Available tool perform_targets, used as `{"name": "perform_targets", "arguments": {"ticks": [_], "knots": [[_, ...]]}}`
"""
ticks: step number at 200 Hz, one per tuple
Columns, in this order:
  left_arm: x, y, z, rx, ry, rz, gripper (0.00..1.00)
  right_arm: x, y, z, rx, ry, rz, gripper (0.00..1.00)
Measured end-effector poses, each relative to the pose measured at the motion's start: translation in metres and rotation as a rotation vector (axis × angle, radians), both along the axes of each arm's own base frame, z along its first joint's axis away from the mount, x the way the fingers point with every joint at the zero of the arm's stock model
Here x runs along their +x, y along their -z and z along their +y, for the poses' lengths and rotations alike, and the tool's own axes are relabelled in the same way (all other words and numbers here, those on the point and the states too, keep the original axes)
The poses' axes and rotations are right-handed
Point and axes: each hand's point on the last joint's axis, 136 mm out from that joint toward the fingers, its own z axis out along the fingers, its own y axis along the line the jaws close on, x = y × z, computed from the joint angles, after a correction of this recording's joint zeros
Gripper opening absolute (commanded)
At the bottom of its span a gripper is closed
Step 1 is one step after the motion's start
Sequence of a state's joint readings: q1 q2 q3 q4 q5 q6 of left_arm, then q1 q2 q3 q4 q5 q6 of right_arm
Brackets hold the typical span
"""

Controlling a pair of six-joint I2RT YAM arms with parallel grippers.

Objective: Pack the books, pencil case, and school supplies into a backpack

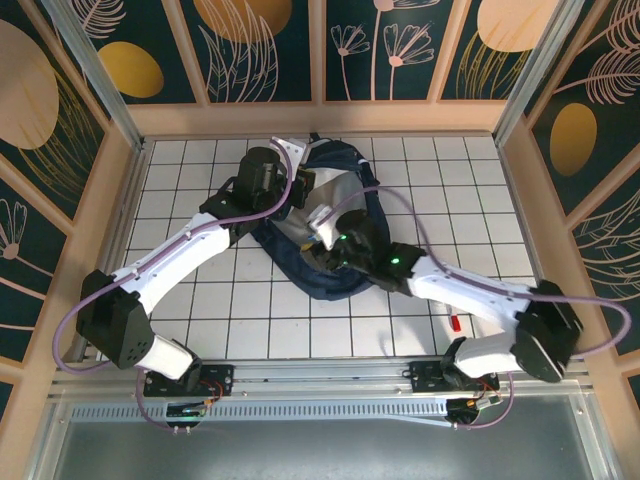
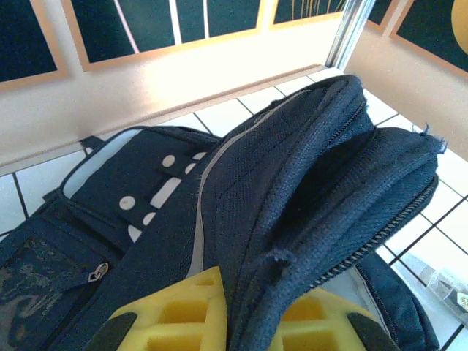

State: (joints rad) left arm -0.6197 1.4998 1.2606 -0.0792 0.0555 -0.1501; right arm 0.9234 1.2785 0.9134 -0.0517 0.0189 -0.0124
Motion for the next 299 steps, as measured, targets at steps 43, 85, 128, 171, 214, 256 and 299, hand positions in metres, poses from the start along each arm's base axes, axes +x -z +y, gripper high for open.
{"name": "perform_targets", "arguments": {"ticks": [43, 85, 128, 171, 214, 256, 299], "knots": [[-0.002, 0.000, -0.002, -0.005, 0.014, 0.003, 0.00, -0.022, -0.030, -0.024, 0.337, 0.173, 0.331, 0.53], [-0.002, 0.001, -0.003, -0.005, 0.018, 0.007, 0.00, -0.029, 0.027, -0.041, 0.312, 0.369, 0.643, 0.56], [-0.002, 0.001, -0.004, -0.007, 0.025, 0.009, 0.00, -0.019, 0.073, -0.090, 0.303, 0.608, 0.853, 0.60], [-0.003, 0.001, -0.005, -0.014, 0.032, 0.015, 0.00, -0.043, 0.106, -0.095, 0.293, 0.632, 1.031, 0.62], [-0.004, 0.001, -0.005, -0.020, 0.032, 0.020, 0.00, -0.054, 0.121, -0.083, 0.371, 0.625, 1.171, 0.57], [-0.004, 0.003, -0.006, -0.026, 0.036, 0.029, 0.00, -0.041, 0.105, -0.067, 0.478, 0.600, 1.180, 0.36], [-0.002, 0.006, -0.010, -0.030, 0.043, 0.041, 0.00, -0.031, 0.100, -0.057, 0.520, 0.584, 1.176, 0.23]]}}
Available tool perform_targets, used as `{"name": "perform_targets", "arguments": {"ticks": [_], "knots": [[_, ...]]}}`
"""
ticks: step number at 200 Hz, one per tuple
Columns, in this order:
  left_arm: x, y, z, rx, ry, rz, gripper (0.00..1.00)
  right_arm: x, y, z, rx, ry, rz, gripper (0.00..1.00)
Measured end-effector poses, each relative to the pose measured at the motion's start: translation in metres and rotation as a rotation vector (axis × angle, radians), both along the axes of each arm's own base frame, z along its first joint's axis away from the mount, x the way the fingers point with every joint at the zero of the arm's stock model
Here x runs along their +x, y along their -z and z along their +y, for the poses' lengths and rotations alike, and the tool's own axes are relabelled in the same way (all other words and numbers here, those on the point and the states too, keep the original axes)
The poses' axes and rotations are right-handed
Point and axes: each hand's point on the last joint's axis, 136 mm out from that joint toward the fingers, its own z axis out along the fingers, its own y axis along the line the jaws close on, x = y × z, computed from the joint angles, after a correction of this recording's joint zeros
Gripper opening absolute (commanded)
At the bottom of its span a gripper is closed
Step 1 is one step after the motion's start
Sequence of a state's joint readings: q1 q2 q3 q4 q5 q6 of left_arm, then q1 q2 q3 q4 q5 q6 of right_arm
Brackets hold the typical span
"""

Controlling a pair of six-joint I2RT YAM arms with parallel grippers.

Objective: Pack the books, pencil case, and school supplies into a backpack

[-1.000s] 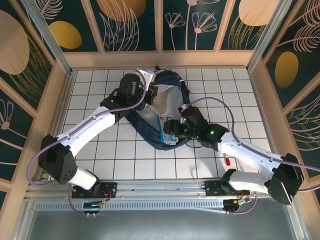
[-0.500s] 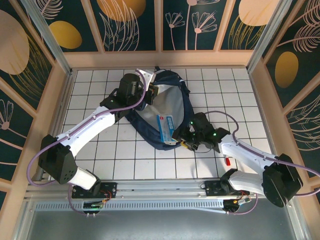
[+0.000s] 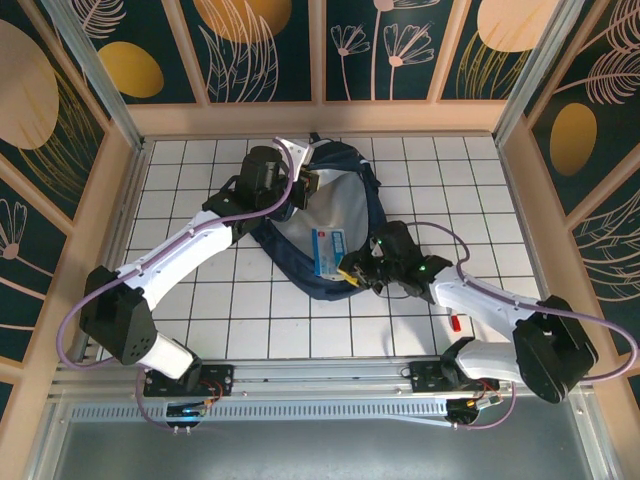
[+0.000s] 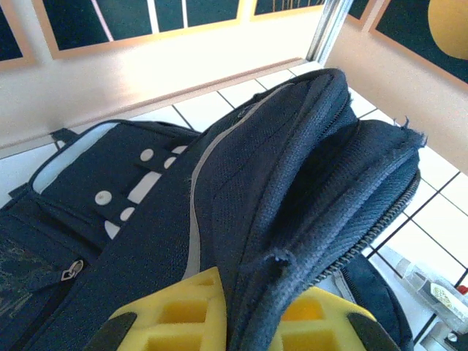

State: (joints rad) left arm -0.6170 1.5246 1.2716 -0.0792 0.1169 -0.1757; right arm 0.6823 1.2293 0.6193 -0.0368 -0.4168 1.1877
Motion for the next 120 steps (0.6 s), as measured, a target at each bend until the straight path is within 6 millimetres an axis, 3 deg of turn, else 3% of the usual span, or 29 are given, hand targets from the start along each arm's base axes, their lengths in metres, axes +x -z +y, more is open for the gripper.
{"name": "perform_targets", "arguments": {"ticks": [33, 51, 62, 92, 120], "knots": [[0.001, 0.002, -0.002, -0.002, 0.006, 0.007, 0.00, 0.018, 0.004, 0.008, -0.025, 0.004, -0.036, 0.23], [0.001, 0.002, -0.003, -0.007, 0.005, 0.012, 0.00, 0.030, 0.006, 0.012, -0.039, 0.017, -0.072, 0.04], [0.001, 0.002, -0.003, -0.009, 0.004, 0.013, 0.00, 0.036, 0.004, 0.012, -0.036, 0.032, -0.093, 0.00], [0.001, 0.002, -0.003, -0.010, 0.004, 0.014, 0.00, 0.058, -0.011, 0.012, -0.035, 0.097, -0.203, 0.00], [0.002, 0.001, -0.003, -0.021, -0.004, 0.023, 0.00, 0.094, -0.038, 0.002, -0.067, 0.240, -0.352, 0.00]]}}
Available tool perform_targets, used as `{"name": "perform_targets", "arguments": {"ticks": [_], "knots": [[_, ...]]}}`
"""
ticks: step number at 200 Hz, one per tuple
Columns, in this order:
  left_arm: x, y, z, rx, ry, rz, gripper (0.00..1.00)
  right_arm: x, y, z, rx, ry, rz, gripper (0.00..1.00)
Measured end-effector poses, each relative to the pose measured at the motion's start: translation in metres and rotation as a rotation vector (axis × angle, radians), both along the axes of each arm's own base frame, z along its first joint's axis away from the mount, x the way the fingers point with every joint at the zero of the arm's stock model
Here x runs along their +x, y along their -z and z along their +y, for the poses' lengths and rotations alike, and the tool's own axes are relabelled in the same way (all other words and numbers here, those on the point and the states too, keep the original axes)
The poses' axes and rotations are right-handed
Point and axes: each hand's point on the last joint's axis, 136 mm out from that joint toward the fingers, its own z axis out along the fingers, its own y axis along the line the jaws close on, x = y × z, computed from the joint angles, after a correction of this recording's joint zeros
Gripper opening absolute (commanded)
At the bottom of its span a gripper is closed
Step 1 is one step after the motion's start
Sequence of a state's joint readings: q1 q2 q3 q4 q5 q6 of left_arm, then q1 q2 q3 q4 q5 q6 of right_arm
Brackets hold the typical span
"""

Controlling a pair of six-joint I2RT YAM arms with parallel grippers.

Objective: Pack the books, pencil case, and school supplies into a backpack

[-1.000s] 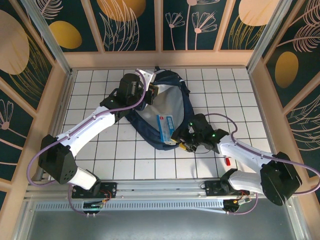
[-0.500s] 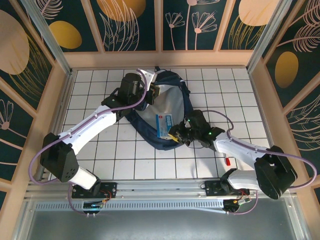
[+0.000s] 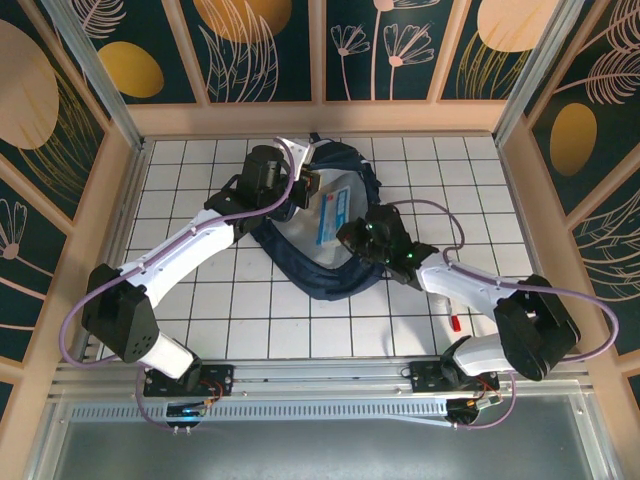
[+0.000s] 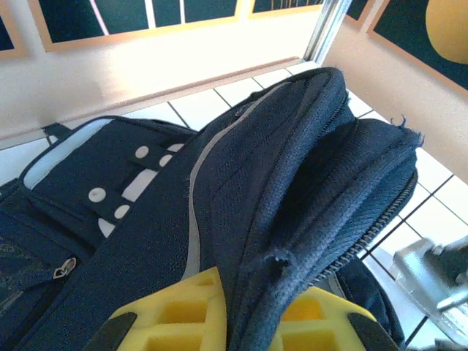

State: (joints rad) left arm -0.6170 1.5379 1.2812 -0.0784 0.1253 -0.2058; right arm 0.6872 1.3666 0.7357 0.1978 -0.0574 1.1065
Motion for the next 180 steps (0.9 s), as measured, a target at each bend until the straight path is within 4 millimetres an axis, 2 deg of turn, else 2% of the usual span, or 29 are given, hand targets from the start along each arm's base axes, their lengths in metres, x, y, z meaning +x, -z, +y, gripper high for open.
{"name": "perform_targets", "arguments": {"ticks": [15, 27, 49, 56, 65, 85, 107, 119, 128, 156, 180], "knots": [[0.001, -0.002, 0.000, -0.018, -0.009, 0.001, 0.00, 0.023, -0.011, -0.003, -0.006, 0.086, -0.067, 0.00], [0.002, -0.004, -0.001, -0.036, -0.018, 0.007, 0.00, 0.043, -0.010, 0.000, -0.005, 0.147, -0.089, 0.00], [0.002, -0.006, -0.001, -0.064, -0.029, 0.023, 0.00, 0.073, 0.017, 0.013, -0.025, 0.256, -0.044, 0.03], [0.002, -0.006, -0.002, -0.075, -0.031, 0.030, 0.00, 0.081, 0.026, 0.020, -0.040, 0.289, -0.024, 0.03], [0.002, -0.007, -0.003, -0.089, -0.033, 0.037, 0.00, 0.090, 0.035, 0.035, -0.045, 0.320, -0.003, 0.10], [0.003, -0.008, -0.004, -0.111, -0.039, 0.046, 0.00, 0.101, 0.038, 0.072, 0.010, 0.320, -0.009, 0.16], [0.006, -0.011, -0.003, -0.136, -0.060, 0.053, 0.00, 0.101, 0.034, 0.103, 0.105, 0.248, -0.022, 0.28], [0.008, -0.015, -0.003, -0.161, -0.070, 0.049, 0.00, 0.101, 0.031, 0.106, 0.144, 0.233, -0.016, 0.36], [0.009, -0.017, -0.004, -0.173, -0.073, 0.046, 0.00, 0.100, 0.029, 0.106, 0.162, 0.218, -0.015, 0.37], [0.009, -0.018, -0.004, -0.193, -0.081, 0.059, 0.00, 0.074, 0.029, 0.082, 0.168, 0.177, 0.026, 0.44], [0.009, -0.019, -0.004, -0.197, -0.081, 0.059, 0.00, 0.045, 0.015, 0.048, 0.151, 0.171, 0.067, 0.53]]}}
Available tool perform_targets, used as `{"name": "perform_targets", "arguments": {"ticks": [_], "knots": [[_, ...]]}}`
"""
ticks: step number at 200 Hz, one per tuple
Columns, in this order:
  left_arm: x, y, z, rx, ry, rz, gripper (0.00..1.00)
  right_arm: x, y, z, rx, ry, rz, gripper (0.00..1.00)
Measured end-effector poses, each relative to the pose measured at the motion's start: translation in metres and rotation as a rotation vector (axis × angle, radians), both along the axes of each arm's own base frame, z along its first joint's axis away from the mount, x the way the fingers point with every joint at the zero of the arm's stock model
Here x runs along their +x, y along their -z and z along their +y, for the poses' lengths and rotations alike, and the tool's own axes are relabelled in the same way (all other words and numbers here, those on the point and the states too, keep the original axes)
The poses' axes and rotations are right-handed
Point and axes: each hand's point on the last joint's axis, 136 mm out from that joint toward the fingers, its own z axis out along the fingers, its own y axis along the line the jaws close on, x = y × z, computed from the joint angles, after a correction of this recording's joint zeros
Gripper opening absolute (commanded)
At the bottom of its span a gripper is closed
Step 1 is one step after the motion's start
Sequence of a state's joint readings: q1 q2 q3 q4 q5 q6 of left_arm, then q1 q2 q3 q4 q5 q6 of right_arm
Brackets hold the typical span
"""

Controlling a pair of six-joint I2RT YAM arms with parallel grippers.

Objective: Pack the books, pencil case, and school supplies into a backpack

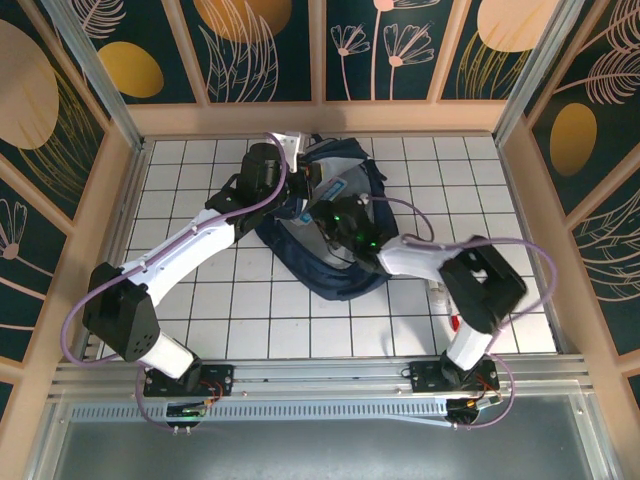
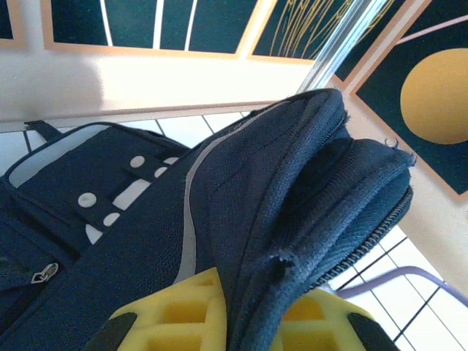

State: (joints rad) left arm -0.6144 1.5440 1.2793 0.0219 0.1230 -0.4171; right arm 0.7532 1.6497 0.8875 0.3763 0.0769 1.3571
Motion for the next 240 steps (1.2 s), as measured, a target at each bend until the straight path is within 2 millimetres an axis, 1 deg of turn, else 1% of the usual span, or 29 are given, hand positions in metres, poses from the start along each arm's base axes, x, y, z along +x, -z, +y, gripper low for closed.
{"name": "perform_targets", "arguments": {"ticks": [16, 30, 38, 51, 57, 65, 74, 78, 87, 97, 106, 120, 130, 142, 146, 151, 157, 160, 167, 168, 170, 177, 191, 197, 211, 220, 229, 240], "knots": [[0.000, 0.000, 0.000, -0.003, -0.001, 0.002, 0.00, -0.014, -0.019, -0.020, -0.020, -0.009, -0.006, 0.58], [0.000, 0.000, 0.000, -0.006, -0.003, 0.005, 0.00, -0.024, -0.037, -0.038, -0.052, -0.017, -0.029, 0.61], [0.000, 0.001, 0.000, -0.008, -0.004, 0.007, 0.00, -0.030, -0.048, -0.049, -0.075, -0.020, -0.044, 0.66], [0.000, 0.001, 0.000, -0.007, -0.004, 0.008, 0.00, -0.041, -0.062, -0.069, -0.124, -0.019, -0.066, 0.66], [0.000, 0.001, 0.000, -0.007, -0.004, 0.008, 0.00, -0.046, -0.067, -0.083, -0.155, -0.009, -0.077, 0.67], [0.000, 0.002, 0.001, -0.003, -0.006, 0.007, 0.00, -0.052, -0.071, -0.100, -0.195, 0.009, -0.089, 0.78], [0.000, 0.003, 0.001, 0.004, -0.008, 0.005, 0.00, -0.059, -0.073, -0.125, -0.252, 0.042, -0.099, 0.94], [0.000, 0.003, 0.001, 0.005, -0.007, 0.007, 0.00, -0.063, -0.070, -0.136, -0.285, 0.056, -0.099, 0.98], [0.000, 0.004, 0.002, 0.016, -0.003, 0.002, 0.00, -0.070, -0.064, -0.162, -0.342, 0.100, -0.084, 0.99], [0.000, 0.005, 0.002, 0.028, 0.002, -0.003, 0.00, -0.080, -0.048, -0.186, -0.409, 0.128, -0.052, 0.99], [-0.002, 0.007, 0.001, 0.047, 0.019, -0.012, 0.00, -0.089, -0.029, -0.207, -0.470, 0.140, -0.011, 0.99], [-0.006, 0.010, -0.002, 0.076, 0.058, -0.020, 0.00, -0.099, 0.001, -0.232, -0.542, 0.138, 0.070, 0.99], [-0.010, 0.013, -0.004, 0.092, 0.086, -0.019, 0.00, -0.106, 0.017, -0.244, -0.572, 0.122, 0.123, 0.99], [-0.014, 0.016, -0.006, 0.108, 0.119, -0.017, 0.00, -0.109, 0.026, -0.249, -0.582, 0.083, 0.150, 0.99], [-0.015, 0.018, -0.007, 0.111, 0.127, -0.015, 0.06, -0.110, 0.027, -0.249, -0.581, 0.067, 0.149, 0.99], [-0.016, 0.019, -0.008, 0.113, 0.137, -0.014, 0.19, -0.110, 0.027, -0.248, -0.580, 0.045, 0.143, 0.99], [-0.018, 0.020, -0.009, 0.115, 0.153, -0.011, 0.39, -0.109, 0.025, -0.245, -0.581, 0.015, 0.128, 0.99], [-0.019, 0.021, -0.010, 0.118, 0.162, -0.010, 0.48, -0.109, 0.025, -0.244, -0.583, 0.000, 0.121, 0.99], [-0.022, 0.023, -0.015, 0.110, 0.193, -0.002, 0.61, -0.108, 0.022, -0.239, -0.586, -0.037, 0.101, 0.99], [-0.022, 0.023, -0.015, 0.109, 0.197, -0.001, 0.66, -0.108, 0.022, -0.239, -0.587, -0.044, 0.098, 0.99], [-0.023, 0.022, -0.017, 0.105, 0.206, 0.000, 0.71, -0.108, 0.021, -0.238, -0.588, -0.050, 0.093, 0.99], [-0.027, 0.021, -0.022, 0.094, 0.245, 0.004, 0.83, -0.106, 0.016, -0.234, -0.595, -0.078, 0.073, 0.99], [-0.035, 0.014, -0.031, 0.071, 0.309, 0.009, 0.91, -0.096, 0.001, -0.230, -0.617, -0.107, 0.027, 0.99], [-0.038, 0.011, -0.033, 0.065, 0.323, 0.010, 0.98, -0.090, -0.008, -0.229, -0.628, -0.115, 0.006, 0.99], [-0.042, 0.003, -0.029, 0.053, 0.313, 0.006, 0.99, -0.074, -0.035, -0.225, -0.651, -0.127, -0.054, 0.99], [-0.044, -0.002, -0.019, 0.050, 0.273, 0.006, 0.99, -0.063, -0.054, -0.222, -0.670, -0.133, -0.097, 0.99], [-0.045, -0.007, -0.003, 0.039, 0.191, 0.020, 0.99, -0.052, -0.073, -0.220, -0.688, -0.140, -0.141, 0.99], [-0.048, -0.015, 0.024, 0.022, 0.082, 0.040, 0.99, -0.042, -0.092, -0.216, -0.709, -0.154, -0.191, 0.93]]}}
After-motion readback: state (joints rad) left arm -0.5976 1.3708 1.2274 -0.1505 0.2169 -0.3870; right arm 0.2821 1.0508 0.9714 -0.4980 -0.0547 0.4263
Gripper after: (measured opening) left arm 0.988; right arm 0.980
